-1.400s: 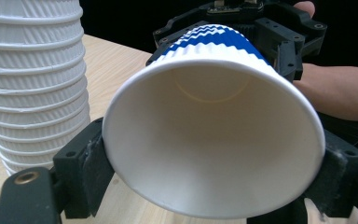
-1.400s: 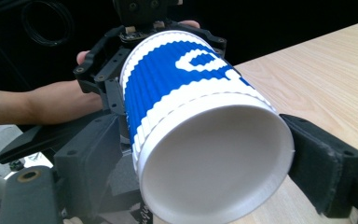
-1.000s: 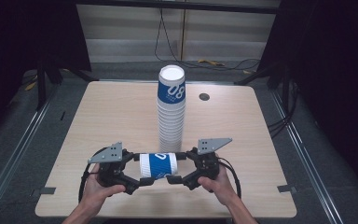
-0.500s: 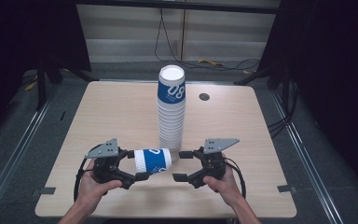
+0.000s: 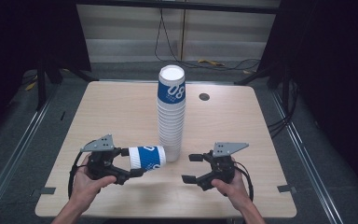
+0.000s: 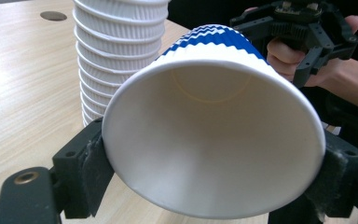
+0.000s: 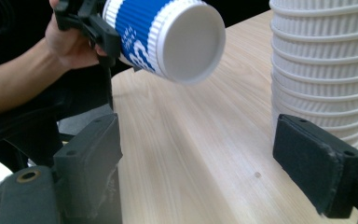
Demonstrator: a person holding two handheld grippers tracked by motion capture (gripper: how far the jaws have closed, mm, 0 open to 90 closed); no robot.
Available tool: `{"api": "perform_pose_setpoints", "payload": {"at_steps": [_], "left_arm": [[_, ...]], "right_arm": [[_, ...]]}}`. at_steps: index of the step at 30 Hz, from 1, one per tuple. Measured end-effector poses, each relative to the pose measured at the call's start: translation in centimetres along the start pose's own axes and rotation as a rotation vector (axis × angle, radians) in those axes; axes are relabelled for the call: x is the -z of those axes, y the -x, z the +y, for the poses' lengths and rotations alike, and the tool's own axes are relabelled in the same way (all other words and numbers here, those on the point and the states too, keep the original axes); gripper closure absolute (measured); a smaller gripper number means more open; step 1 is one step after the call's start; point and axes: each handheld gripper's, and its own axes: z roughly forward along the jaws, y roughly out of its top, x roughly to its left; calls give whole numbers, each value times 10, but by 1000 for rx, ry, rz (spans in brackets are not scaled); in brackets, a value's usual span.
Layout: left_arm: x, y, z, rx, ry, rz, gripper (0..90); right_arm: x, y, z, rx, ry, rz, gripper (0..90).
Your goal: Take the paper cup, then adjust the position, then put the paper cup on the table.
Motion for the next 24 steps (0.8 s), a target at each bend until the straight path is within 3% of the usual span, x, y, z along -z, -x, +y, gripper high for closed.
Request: {"api": "perform_pose_setpoints", "payload": {"at_steps": [10,17,24], "left_arm": [[11,-8,0,-15,-42,79,152],[13,-15,-2,-9,-97,124,151],[14,-19,-1,-11,-186,164,150]], "right_arm": [[11,3,-9,-24,-8,-31,158],[12,4,-12,-27,-8,-41,163],[11,5,-14,-30,-20,-50,166]]}}
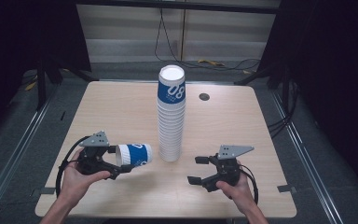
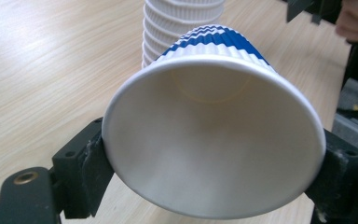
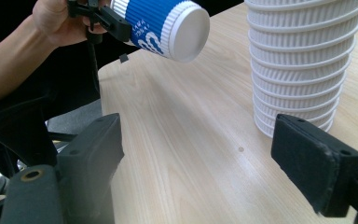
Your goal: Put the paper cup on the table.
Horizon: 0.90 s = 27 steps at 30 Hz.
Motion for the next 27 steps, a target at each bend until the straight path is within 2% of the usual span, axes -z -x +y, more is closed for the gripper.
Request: {"api": "perform_pose_setpoints", "payload": {"at_steps": [4,10,11,13,15,18,21,22,23,24,25,27], "left_arm": [[4,-2,2,15,-6,-26,151],[7,-6,3,39,-33,12,151],[7,-7,3,47,-39,14,151],[6,-9,3,74,-70,43,149],[4,-11,3,91,-95,36,148],[2,-15,3,108,-112,52,148],[0,-20,3,97,-145,66,147],[0,-20,3,79,-148,66,144],[0,-21,3,57,-168,51,143],[1,-22,4,46,-187,56,143],[2,-24,4,44,-193,70,143],[1,-26,4,51,-207,57,143]], "right_arm": [[0,0,0,-1,-2,-1,166],[-2,2,-1,-6,-8,1,168],[-2,2,-1,-5,-11,-2,168],[-3,2,-1,-4,-14,-5,168],[-2,3,-1,-8,-14,-2,169],[-2,4,-1,-20,-13,3,168],[-3,6,-2,-22,-20,1,169],[-4,7,-2,-22,-24,0,169],[-4,7,-2,-22,-25,1,169],[-5,7,-2,-24,-26,2,168],[-5,6,-2,-25,-25,1,168],[-5,4,-3,-23,-26,5,168]]}}
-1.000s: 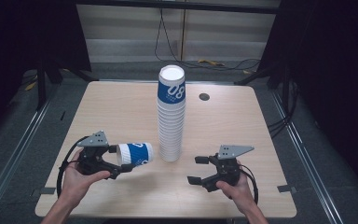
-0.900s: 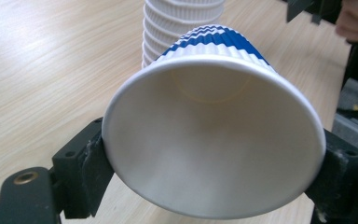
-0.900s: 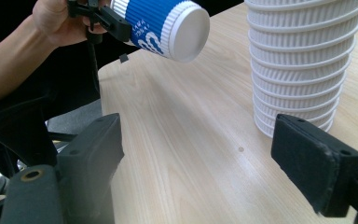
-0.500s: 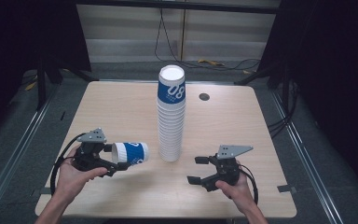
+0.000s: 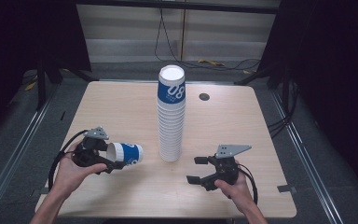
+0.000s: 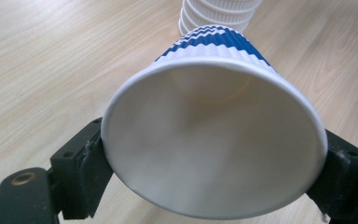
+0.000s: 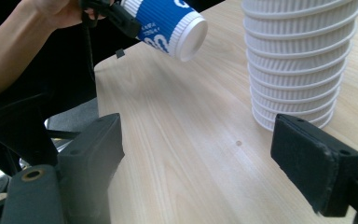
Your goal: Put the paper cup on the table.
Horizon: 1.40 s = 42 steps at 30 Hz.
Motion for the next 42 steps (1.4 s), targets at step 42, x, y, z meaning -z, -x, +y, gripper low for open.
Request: {"api": "perform_pose_setpoints", "payload": {"at_steps": [42], "left_arm": [[2,-59,30,109,-366,143,140]], "right_arm": [[1,-2,-7,10,-19,-9,169]]}}
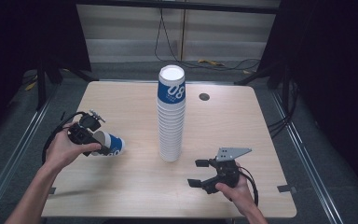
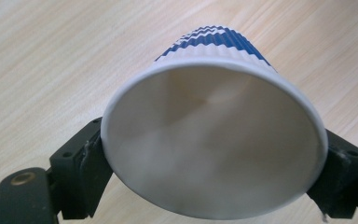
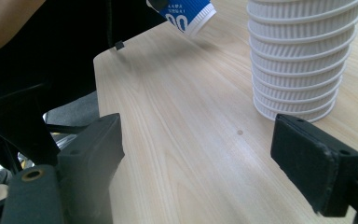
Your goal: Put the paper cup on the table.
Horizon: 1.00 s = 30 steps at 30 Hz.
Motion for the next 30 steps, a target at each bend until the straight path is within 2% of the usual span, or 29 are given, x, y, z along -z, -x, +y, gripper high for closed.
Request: {"api": "perform_pose_setpoints", "payload": {"at_steps": [4,7,10,14,17,18,20,26,30], "left_arm": [[-4,-2,3,24,-50,23,140],[-9,-6,5,30,-86,13,138],[-9,-6,7,48,-95,53,137],[-15,-4,10,35,-128,65,135],[-18,-2,13,34,-121,79,130],[-17,-2,14,18,-131,88,130],[-18,-1,16,34,-116,89,130],[-25,1,18,23,-87,141,118],[-32,1,18,23,-48,146,123]], "right_arm": [[-1,0,0,1,-6,-3,169],[-1,1,0,-2,-3,-4,168],[0,0,0,-1,-6,-5,168],[-1,1,-1,-3,-9,-2,168],[-3,1,-1,-2,-12,0,168],[-3,1,-1,-1,-13,1,168],[-3,1,-1,-2,-13,0,168],[-3,1,-1,0,-14,1,168],[-2,2,-1,-3,-9,1,168]]}}
